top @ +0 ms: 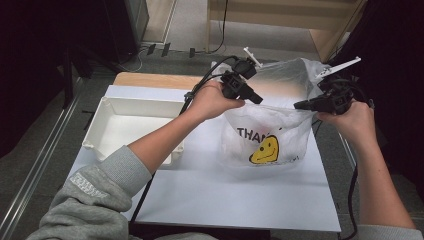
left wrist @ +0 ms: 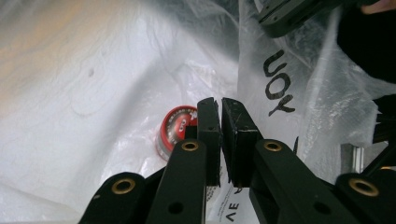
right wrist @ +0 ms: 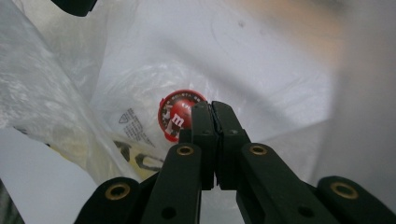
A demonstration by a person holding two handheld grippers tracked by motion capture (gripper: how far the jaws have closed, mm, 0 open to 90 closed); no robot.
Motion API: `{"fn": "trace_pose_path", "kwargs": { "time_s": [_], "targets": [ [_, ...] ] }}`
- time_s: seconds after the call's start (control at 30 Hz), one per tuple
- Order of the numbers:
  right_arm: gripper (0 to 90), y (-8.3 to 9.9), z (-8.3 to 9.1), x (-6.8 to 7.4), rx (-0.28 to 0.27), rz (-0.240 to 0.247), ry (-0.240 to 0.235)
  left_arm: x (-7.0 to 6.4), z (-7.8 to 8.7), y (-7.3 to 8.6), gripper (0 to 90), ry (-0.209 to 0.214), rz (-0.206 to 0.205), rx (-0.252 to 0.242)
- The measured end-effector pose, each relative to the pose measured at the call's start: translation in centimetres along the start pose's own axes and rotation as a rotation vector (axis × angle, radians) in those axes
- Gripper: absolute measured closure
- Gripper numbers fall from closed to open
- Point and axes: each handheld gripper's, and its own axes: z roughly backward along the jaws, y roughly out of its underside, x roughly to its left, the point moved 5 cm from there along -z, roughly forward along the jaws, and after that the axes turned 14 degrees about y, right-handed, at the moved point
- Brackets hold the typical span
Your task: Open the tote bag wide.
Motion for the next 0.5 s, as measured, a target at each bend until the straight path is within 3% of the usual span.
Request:
{"fn": "trace_pose_path", "kwargs": {
  "time_s": [0.37,0.5],
  "targets": [
    [90.0,2.2,0.2,0.3,0.013,-0.011,0.009,-0.5,-0.5,2.1,85.5,0.033,0.014,-0.011],
    [89.9,3.3,0.3,-0.1,0.007,-0.029,0.020,-0.3,-0.7,2.9,84.9,0.016,0.001,-0.003]
  ]
}}
